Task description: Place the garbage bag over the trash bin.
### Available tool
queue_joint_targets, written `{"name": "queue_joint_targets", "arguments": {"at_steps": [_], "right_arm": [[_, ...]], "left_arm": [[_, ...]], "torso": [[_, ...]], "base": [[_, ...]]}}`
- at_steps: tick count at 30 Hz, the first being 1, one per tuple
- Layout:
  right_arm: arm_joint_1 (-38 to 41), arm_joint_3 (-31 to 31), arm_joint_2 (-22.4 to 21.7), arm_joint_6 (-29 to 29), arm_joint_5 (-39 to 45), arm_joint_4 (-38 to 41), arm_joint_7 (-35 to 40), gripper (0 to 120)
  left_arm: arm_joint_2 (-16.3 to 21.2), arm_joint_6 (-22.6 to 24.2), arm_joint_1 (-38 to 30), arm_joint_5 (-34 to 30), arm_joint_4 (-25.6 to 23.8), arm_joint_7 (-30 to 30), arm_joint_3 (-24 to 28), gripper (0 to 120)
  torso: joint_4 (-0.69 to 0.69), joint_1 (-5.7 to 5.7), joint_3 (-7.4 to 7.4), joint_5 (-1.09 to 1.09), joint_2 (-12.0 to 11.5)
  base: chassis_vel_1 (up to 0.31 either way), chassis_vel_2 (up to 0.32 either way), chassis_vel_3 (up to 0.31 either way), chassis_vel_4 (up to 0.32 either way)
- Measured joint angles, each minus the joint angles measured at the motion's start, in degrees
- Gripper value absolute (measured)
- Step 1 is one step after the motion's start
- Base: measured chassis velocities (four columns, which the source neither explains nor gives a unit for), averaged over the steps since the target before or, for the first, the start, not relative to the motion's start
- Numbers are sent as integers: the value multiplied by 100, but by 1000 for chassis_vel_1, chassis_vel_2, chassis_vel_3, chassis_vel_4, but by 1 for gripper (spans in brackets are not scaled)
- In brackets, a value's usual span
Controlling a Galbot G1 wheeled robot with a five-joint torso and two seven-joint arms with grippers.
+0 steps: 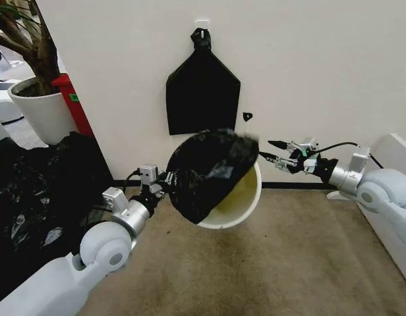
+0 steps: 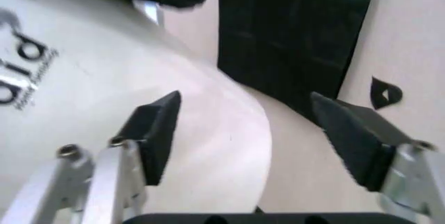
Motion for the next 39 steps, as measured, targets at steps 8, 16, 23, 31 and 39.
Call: {"name": "queue_joint_targets", "arguments": {"at_steps": [8, 16, 23, 31, 39], "right_arm": [[-149, 486, -63, -424, 207, 106, 438, 98], [-338, 996, 581, -2171, 2296, 2826, 4741, 100], [-34, 653, 1294, -2172, 4244, 4269, 7366, 100], [-342, 228, 1780, -1987, 4354, 4409, 7781, 100], [-185, -255, 2399, -1575, 4062, 4109, 8069, 93]], "left_arm": [[-30, 59, -155, -61, 220, -430, 59, 0], [-96, 139, -484, 503, 324, -1245, 449, 0], [-83, 175, -869, 1080, 415, -1749, 718, 0], [-159, 181, -1278, 1333, 456, -1894, 1072, 0], [-228, 184, -1498, 1612, 555, -1901, 1319, 0]], "torso": [[0, 0, 1, 1, 0], [-1, 0, 0, 2, 0], [3, 0, 1, 1, 0], [0, -1, 0, 0, 0], [1, -1, 0, 0, 0]], "base": [[0, 0, 0, 0], [0, 0, 0, 0], [0, 0, 0, 0], [0, 0, 0, 0], [0, 0, 0, 0]]}}
